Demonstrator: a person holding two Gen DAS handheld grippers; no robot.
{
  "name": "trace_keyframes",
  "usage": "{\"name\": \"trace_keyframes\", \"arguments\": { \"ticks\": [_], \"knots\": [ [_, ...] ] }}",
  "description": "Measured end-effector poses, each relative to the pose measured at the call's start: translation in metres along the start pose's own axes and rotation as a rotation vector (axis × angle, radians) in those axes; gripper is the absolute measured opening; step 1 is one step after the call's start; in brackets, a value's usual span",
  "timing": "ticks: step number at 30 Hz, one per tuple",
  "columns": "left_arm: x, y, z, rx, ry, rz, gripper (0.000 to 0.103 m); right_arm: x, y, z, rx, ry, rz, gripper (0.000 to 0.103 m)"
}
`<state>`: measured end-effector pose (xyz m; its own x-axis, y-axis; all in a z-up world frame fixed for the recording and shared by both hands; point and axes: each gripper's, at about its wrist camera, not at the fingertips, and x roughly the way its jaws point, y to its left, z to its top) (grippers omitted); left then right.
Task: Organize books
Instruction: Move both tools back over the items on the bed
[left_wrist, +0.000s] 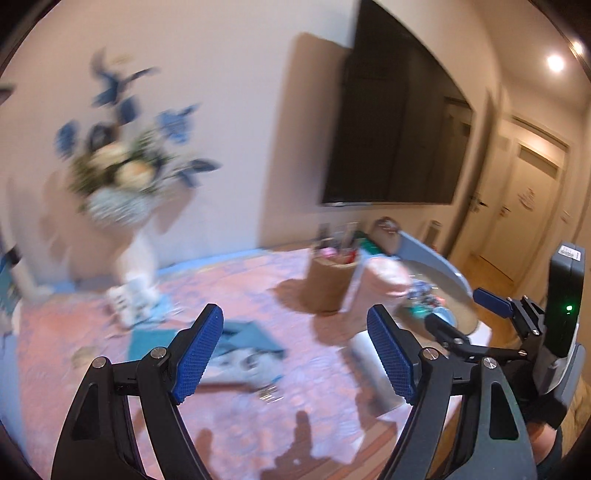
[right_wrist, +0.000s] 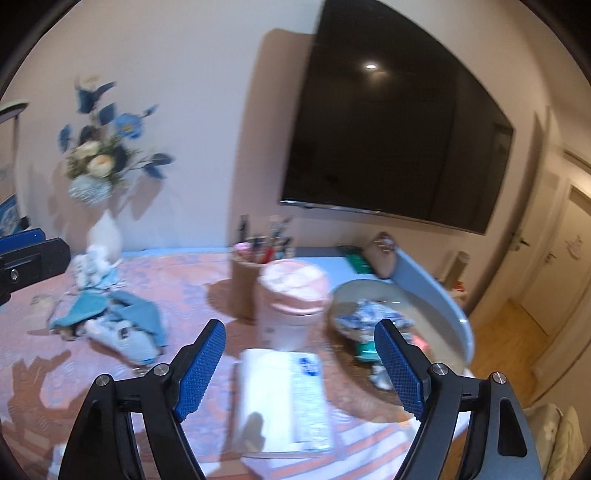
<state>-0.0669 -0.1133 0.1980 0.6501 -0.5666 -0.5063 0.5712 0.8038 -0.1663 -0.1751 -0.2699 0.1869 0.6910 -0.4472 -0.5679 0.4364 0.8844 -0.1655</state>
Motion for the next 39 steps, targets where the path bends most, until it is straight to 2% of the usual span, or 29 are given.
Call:
{"name": "trace_keyframes", "arguments": {
  "ticks": [3, 10, 14, 21, 25, 29, 33, 36, 39],
  "knots": [
    [-0.011, 0.048, -0.012, -0.077, 0.01, 0.072, 0.079, 0.006, 0.025, -0.003, -0.014, 0.017, 0.113, 0.081],
    [-0.023, 0.128, -0.047, -0.205, 0.037, 0.233, 0.079, 0.042, 0.086, -0.021, -0.012, 0.096, 0.405, 0.081],
    [-0.018, 0.16, -0.072, -0.253, 0.084, 0.3, 0.079, 0.069, 0.122, -0.042, -0.017, 0.158, 0.495, 0.081],
    [0.004, 0.199, -0.103, -0.32, 0.16, 0.34, 0.079, 0.102, 0.151, -0.063, -0.027, 0.212, 0.545, 0.081],
    [0.025, 0.201, -0.113, -0.305, 0.213, 0.312, 0.079, 0.116, 0.157, -0.071, -0.016, 0.241, 0.555, 0.081],
    [0.038, 0.201, -0.123, -0.281, 0.223, 0.314, 0.079, 0.128, 0.155, -0.077, 0.007, 0.245, 0.572, 0.081],
    [0.047, 0.207, -0.134, -0.311, 0.247, 0.302, 0.079, 0.133, 0.155, -0.079, 0.02, 0.253, 0.58, 0.081],
    [0.042, 0.208, -0.131, -0.313, 0.221, 0.301, 0.079, 0.134, 0.154, -0.079, 0.027, 0.255, 0.588, 0.081],
    [0.041, 0.199, -0.124, -0.267, 0.236, 0.291, 0.079, 0.134, 0.151, -0.077, 0.04, 0.282, 0.588, 0.081]
  ]
}}
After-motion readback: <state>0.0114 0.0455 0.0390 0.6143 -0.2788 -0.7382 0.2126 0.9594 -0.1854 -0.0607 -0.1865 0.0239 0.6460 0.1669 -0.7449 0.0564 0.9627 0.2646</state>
